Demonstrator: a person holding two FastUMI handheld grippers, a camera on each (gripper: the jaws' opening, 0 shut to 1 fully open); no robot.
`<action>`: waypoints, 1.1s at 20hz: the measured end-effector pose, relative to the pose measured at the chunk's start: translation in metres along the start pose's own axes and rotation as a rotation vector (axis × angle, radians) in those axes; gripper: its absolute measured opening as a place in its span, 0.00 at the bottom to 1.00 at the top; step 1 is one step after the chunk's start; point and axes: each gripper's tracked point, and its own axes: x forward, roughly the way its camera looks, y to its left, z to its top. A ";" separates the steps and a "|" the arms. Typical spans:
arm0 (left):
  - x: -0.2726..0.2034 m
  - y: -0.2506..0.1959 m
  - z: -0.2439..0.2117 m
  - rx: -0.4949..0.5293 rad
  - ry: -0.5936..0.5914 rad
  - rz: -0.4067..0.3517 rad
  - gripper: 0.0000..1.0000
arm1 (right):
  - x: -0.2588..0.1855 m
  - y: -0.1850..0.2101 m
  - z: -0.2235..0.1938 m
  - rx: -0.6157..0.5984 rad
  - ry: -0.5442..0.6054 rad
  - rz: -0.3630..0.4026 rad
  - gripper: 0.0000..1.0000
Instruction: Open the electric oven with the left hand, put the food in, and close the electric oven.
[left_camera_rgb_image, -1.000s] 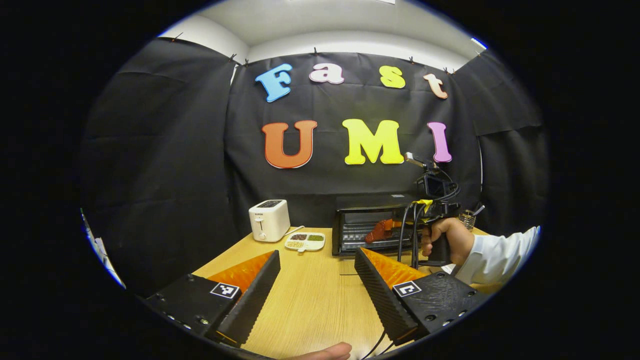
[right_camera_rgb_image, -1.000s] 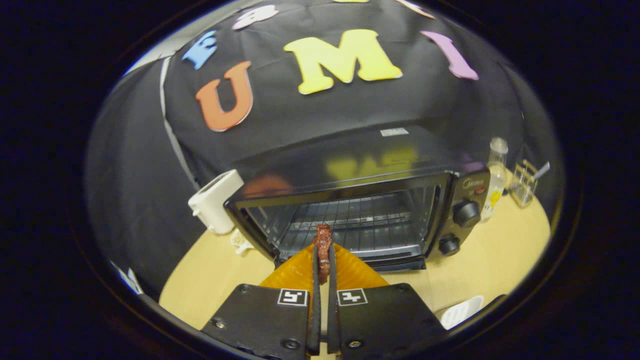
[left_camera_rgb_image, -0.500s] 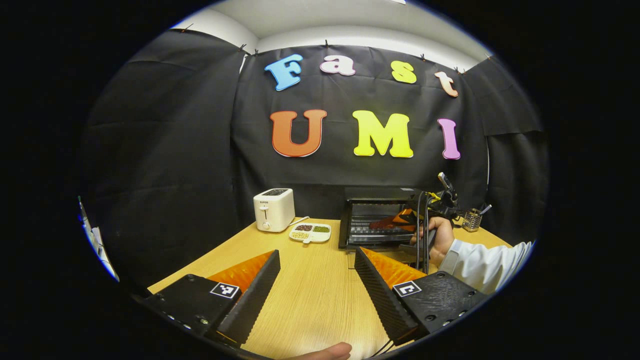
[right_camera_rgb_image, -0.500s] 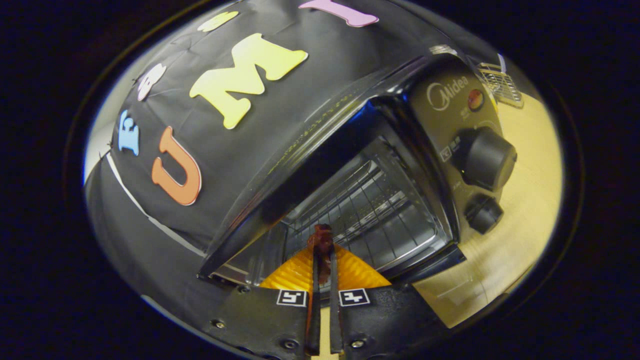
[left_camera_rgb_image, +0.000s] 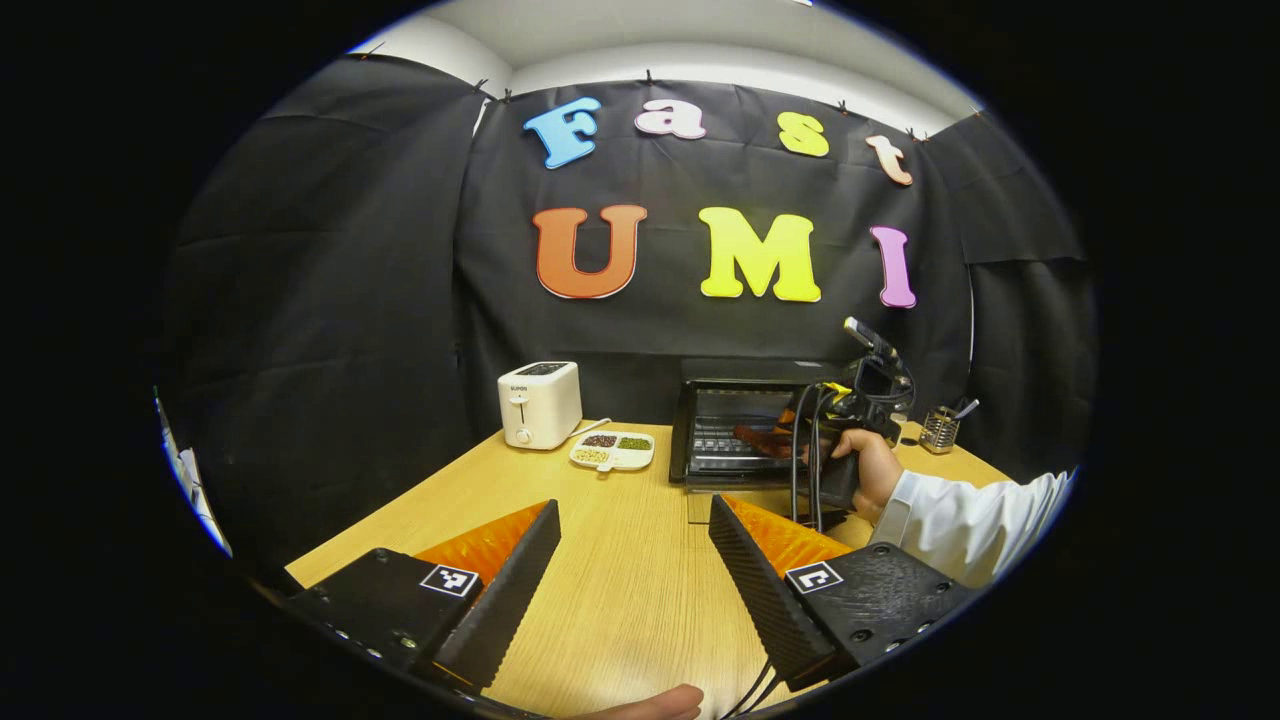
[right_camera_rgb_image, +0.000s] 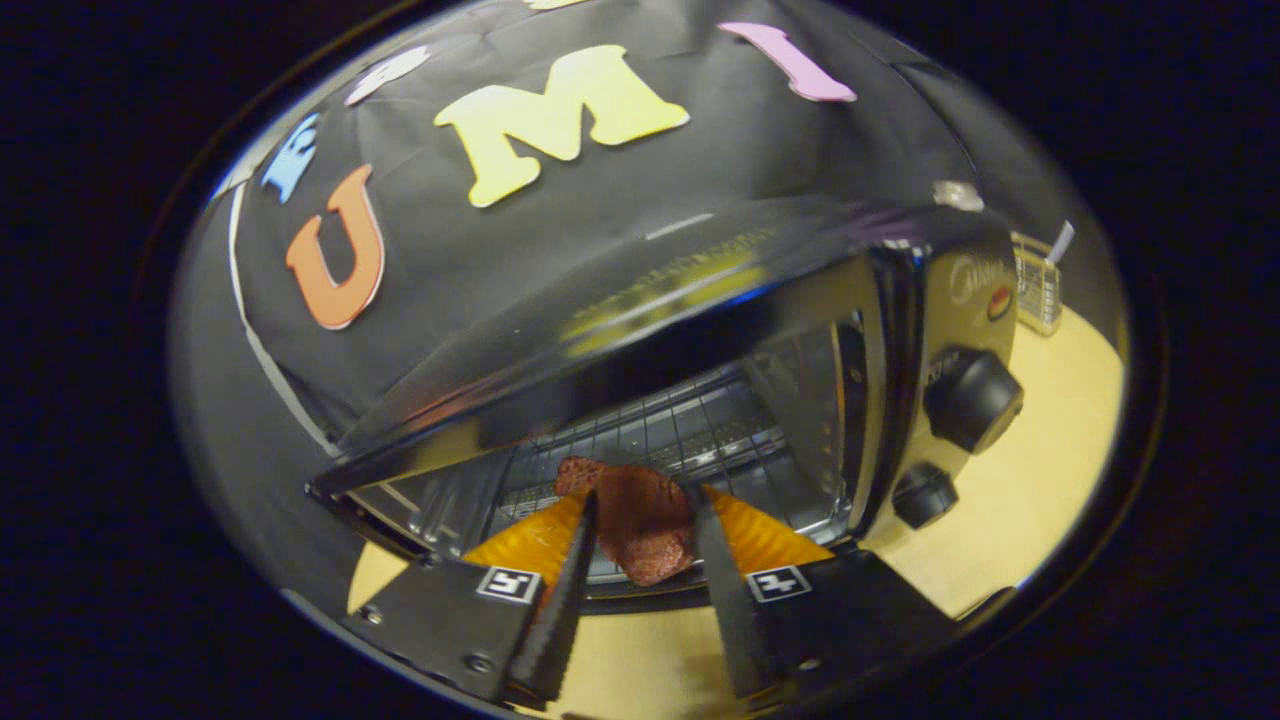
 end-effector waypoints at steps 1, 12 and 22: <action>0.000 0.000 -0.002 0.004 0.001 0.004 0.96 | -0.004 0.001 0.003 -0.042 -0.012 -0.010 0.68; 0.014 -0.011 -0.024 -0.014 0.081 -0.006 0.96 | -0.137 0.018 0.021 -0.224 -0.118 0.125 0.84; 0.080 -0.106 -0.080 0.037 0.252 -0.143 0.95 | -0.268 -0.057 0.100 -0.329 -0.323 0.029 0.98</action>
